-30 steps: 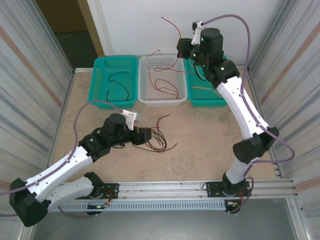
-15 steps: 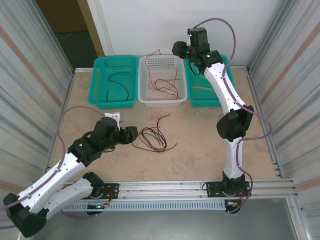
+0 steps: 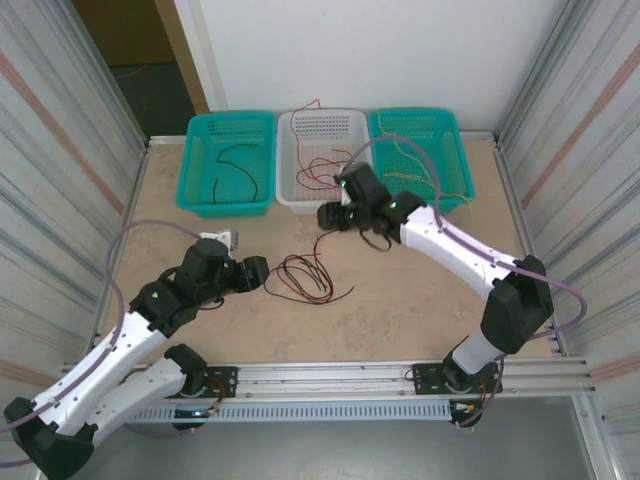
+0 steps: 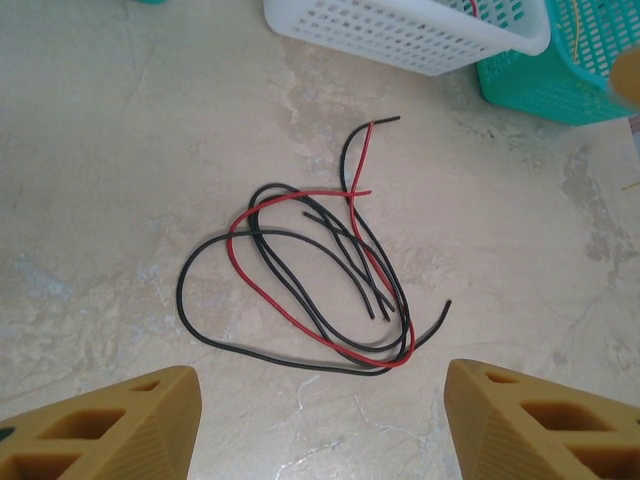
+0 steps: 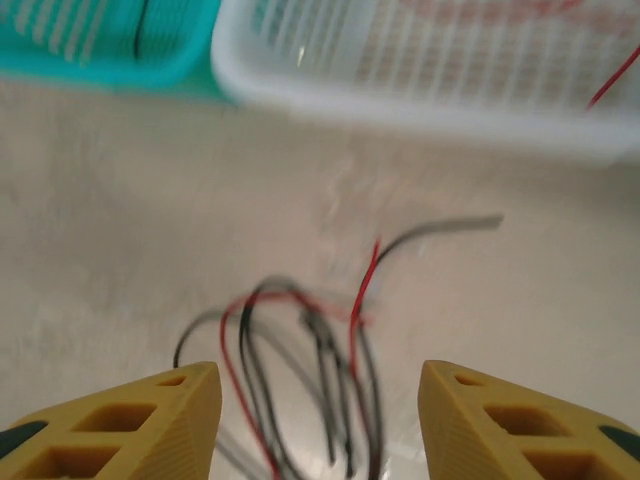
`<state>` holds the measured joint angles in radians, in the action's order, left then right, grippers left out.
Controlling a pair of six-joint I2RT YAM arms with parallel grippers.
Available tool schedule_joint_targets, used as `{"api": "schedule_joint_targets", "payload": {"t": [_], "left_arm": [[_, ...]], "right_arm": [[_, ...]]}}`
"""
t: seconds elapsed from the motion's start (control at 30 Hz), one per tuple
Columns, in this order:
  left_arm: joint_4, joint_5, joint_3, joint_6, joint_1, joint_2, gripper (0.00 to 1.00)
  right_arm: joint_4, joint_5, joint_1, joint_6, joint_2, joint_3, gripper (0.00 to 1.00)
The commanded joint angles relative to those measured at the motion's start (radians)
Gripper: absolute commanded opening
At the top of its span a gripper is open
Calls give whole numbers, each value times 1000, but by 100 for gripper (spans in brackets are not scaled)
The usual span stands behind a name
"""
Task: Untangle the cables
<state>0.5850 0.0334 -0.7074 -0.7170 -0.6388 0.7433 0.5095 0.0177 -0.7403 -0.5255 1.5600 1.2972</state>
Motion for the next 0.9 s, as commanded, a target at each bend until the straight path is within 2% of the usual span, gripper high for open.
{"api": "schedule_joint_targets", "payload": {"t": [0.0, 0.13, 0.23, 0.37, 0.53, 0.67, 0.77, 0.87], "left_arm": [[-60, -57, 36, -32, 27, 30, 66], [-116, -163, 25, -35, 81, 124, 61], [-121, -172, 17, -27, 83, 142, 60], [-120, -173, 42, -38, 83, 106, 60], [-114, -153, 93, -54, 87, 45, 61], [-114, -172, 103, -48, 91, 30, 61], [-105, -172, 96, -28, 93, 30, 61], [-95, -167, 81, -18, 94, 29, 62]], "right_arm": [[-18, -56, -72, -106, 30, -123, 51], [-31, -84, -107, -162, 125, -165, 46], [-42, -118, -112, -174, 205, -123, 44], [-46, -183, -107, -196, 287, -53, 47], [-144, -219, -96, -194, 369, 16, 52], [-121, -315, -90, -208, 444, 111, 52], [-115, -308, -66, -232, 498, 156, 47], [-129, -268, -53, -229, 533, 177, 31]]}}
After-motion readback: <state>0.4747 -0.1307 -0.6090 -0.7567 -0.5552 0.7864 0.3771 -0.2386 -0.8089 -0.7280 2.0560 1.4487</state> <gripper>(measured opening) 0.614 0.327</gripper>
